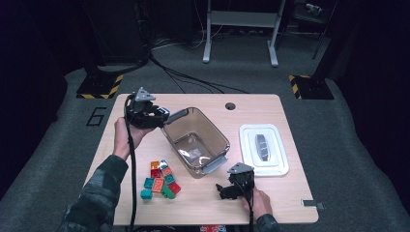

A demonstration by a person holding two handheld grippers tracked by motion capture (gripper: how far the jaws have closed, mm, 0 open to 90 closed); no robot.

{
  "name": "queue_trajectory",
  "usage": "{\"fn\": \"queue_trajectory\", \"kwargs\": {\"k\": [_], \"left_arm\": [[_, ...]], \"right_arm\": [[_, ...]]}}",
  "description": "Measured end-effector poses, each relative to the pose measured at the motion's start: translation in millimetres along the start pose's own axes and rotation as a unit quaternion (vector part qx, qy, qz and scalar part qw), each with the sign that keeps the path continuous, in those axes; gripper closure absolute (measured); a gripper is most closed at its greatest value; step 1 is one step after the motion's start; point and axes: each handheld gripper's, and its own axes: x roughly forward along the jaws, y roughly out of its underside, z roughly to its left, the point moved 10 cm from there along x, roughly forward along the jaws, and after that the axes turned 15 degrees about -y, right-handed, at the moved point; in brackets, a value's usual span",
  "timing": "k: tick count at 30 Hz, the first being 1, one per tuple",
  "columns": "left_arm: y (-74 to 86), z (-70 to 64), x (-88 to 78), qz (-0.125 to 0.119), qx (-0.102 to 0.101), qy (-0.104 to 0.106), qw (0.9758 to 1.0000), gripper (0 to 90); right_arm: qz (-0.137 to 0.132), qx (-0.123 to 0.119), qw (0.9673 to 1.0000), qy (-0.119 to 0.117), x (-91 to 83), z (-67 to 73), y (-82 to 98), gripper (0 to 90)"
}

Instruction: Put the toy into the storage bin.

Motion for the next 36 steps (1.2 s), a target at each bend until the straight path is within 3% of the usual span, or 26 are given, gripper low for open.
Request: {"fn": "queue_trajectory", "kwargs": {"k": [7,15,28,36], "left_arm": [[0.2,-23.1,15.7,0.005,-0.002,0.032,0.9995,47.7],[24.2,-49.4,35.7,0.031,0.008,0.07,0.997,47.7],[41.1,-46.3,38.7,0.037,0.004,0.089,0.9954,47.5],[51.0,-45.3,38.6,0.055,0.019,0.098,0.9935,47.4]], "right_arm": [[0.0,0.0,1.0,0.0,0.0,0.0,0.0,0.0],[0.001,-0.001,1.0,0.0,-0.1,-0.1,0.1,0.0],[0.0,0.0,1.0,0.0,0.0,0.0,0.0,0.0],[0.0,0.0,1.0,0.0,0.0,0.0,0.0,0.0]]}}
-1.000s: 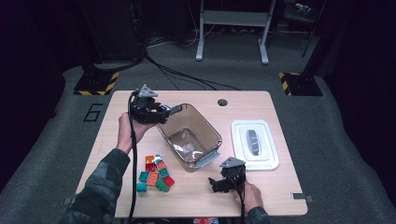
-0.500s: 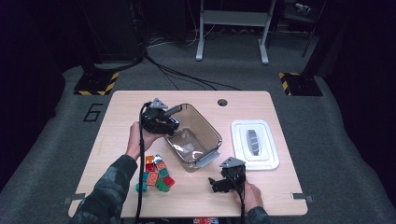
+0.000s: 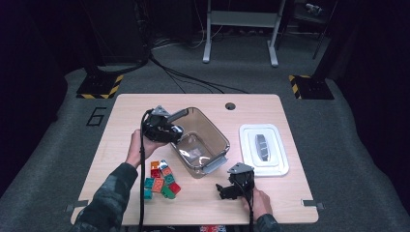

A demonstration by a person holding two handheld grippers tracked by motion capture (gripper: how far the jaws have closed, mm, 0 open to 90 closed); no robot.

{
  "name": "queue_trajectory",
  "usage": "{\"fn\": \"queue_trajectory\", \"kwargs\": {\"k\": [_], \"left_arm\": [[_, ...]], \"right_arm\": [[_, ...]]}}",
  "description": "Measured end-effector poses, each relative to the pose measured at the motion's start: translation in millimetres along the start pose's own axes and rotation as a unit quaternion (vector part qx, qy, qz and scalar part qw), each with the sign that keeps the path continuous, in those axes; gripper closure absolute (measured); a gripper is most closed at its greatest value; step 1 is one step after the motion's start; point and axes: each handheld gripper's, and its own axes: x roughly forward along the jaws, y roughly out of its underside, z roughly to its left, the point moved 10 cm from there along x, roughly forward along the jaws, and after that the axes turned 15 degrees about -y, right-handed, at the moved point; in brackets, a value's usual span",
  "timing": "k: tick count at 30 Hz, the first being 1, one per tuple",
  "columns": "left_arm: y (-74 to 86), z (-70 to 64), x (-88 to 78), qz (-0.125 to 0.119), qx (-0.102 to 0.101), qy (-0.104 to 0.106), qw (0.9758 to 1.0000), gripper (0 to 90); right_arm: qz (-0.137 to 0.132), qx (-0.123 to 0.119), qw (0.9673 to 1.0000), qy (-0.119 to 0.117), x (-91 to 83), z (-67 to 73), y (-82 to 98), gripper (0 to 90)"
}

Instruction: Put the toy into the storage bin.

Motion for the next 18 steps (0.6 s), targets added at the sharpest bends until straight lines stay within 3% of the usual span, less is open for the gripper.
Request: {"fn": "queue_trajectory", "kwargs": {"k": [10,18], "left_arm": [[8.0,-3.4,4.3,0.02,0.02,0.009,0.9996,47.3],[10.5,-6.5,6.5,0.033,0.022,0.009,0.9992,47.0]], "right_arm": [[0.0,0.0,1.0,0.0,0.0,0.0,0.0,0.0],[0.0,0.0,1.0,0.0,0.0,-0.1,0.0,0.0]]}}
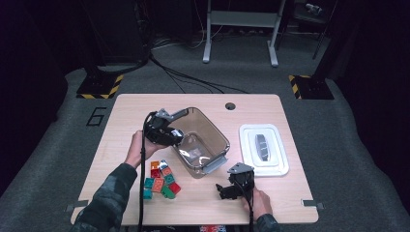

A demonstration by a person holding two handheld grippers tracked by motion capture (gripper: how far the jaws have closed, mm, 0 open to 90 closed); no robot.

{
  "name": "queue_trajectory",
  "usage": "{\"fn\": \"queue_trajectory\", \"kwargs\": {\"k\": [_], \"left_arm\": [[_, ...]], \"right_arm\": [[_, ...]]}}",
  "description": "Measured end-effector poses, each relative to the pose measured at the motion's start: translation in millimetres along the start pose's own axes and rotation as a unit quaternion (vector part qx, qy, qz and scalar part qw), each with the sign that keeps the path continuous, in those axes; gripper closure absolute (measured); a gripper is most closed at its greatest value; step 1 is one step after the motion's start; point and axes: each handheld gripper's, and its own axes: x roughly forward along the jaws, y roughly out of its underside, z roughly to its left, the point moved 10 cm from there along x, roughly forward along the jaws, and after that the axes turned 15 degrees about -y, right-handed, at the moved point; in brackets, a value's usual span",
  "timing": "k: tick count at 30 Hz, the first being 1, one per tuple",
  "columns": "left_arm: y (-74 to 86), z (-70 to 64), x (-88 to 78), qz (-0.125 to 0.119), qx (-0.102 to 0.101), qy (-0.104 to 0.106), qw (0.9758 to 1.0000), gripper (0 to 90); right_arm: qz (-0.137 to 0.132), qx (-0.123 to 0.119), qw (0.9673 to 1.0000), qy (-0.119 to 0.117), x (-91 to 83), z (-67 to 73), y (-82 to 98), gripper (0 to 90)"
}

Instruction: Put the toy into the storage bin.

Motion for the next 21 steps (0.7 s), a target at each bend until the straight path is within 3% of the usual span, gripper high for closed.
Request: {"fn": "queue_trajectory", "kwargs": {"k": [6,12,17,21], "left_arm": [[2.5,-0.2,3.9,0.005,0.001,-0.005,1.0,46.3],[-0.6,-0.7,2.3,-0.004,-0.008,-0.006,0.9999,36.7],[-4.0,0.7,-16.3,-0.036,-0.021,-0.012,0.999,24.8],[2.4,5.1,-37.0,-0.061,-0.035,-0.022,0.9973,18.9]], "right_arm": [[0.0,0.0,1.0,0.0,0.0,0.0,0.0,0.0],[-0.003,0.006,1.0,-0.002,0.5,1.3,-0.7,0.0],[-0.002,0.003,1.0,-0.002,0.4,0.9,-0.3,0.0],[0.0,0.0,1.0,-0.002,0.2,0.5,-0.1,0.0]]}}
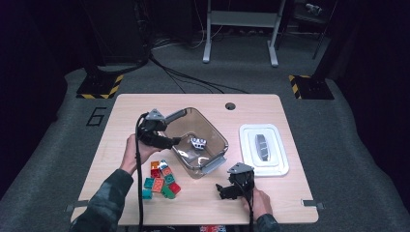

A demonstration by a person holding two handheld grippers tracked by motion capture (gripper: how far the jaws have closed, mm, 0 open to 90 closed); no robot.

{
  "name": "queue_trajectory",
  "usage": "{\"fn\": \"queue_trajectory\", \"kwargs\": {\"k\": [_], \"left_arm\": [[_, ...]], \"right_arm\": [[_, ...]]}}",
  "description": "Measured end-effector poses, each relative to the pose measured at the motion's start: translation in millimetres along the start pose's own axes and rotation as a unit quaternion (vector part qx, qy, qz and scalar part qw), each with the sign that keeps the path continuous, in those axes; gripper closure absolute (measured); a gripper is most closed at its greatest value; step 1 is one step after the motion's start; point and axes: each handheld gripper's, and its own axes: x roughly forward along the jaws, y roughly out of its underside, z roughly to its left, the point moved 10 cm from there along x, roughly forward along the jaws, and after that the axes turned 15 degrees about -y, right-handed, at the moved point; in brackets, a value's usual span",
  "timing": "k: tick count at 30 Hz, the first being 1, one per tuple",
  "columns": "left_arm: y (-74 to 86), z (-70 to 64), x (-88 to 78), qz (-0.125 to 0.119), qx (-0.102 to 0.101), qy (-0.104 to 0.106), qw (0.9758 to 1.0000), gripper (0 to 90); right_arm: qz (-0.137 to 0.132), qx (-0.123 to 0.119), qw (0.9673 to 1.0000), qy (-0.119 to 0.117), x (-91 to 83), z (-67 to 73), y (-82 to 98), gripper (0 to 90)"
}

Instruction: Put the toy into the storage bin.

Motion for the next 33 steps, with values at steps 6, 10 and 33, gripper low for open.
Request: {"fn": "queue_trajectory", "kwargs": {"k": [6,10,33], "left_arm": [[26.2,17.6,-23.6,-0.004,-0.025,-0.018,0.9995,15.1],[54.5,28.9,-31.3,0.002,-0.048,-0.036,0.9982,12.8],[198.2,-21.8,-32.9,0.066,-0.116,-0.115,0.9844,9.7]], "right_arm": [[-0.001,0.001,1.0,0.0,0.3,0.1,-0.4,0.0],[0.0,0.002,1.0,0.0,0.0,0.3,0.0,0.0],[0.003,-0.004,1.0,-0.001,-0.3,-0.4,0.4,0.0]]}}
